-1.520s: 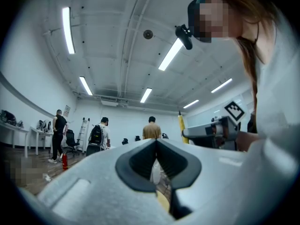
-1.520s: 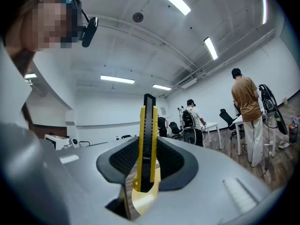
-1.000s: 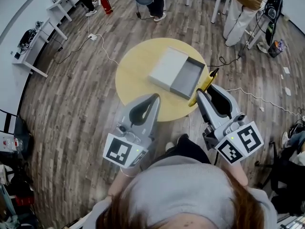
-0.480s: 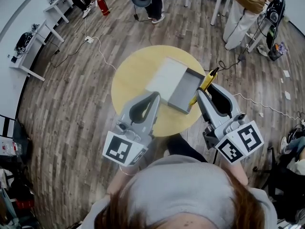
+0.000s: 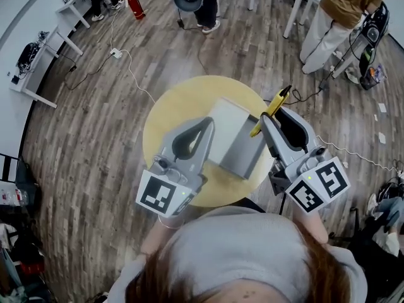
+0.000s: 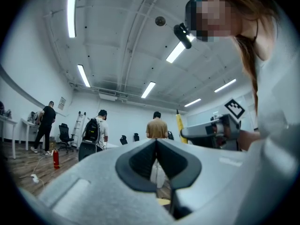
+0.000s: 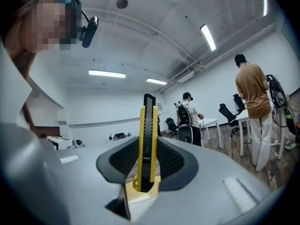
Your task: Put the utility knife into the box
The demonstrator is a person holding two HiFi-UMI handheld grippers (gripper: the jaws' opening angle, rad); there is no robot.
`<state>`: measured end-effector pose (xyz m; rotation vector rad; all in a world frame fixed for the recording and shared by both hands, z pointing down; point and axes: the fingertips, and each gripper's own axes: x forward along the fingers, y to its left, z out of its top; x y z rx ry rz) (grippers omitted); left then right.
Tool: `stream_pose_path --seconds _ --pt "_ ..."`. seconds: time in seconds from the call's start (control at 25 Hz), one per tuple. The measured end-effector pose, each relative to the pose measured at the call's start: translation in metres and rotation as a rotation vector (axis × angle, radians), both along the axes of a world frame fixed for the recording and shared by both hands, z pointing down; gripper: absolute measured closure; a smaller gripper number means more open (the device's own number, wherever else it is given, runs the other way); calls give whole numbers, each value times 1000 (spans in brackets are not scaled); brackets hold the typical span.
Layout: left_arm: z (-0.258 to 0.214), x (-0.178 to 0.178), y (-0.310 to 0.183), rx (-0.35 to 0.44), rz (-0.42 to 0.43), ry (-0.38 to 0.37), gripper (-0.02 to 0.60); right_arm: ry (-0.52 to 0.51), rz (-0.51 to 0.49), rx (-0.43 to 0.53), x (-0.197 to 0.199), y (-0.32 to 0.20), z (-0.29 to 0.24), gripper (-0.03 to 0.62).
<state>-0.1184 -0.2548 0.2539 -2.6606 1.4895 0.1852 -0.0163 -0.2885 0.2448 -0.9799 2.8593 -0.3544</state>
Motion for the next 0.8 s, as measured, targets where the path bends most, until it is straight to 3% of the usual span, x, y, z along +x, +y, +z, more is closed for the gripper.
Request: stream_pose_path --seconds 0.4,0.8 --pt "0 -18 -44 -13 -40 2 578 -21 -10 -79 -13 -54 4 474" --pt "12 -18 -57 -35 82 15 578 14 112 -143 -18 -50 25 474"
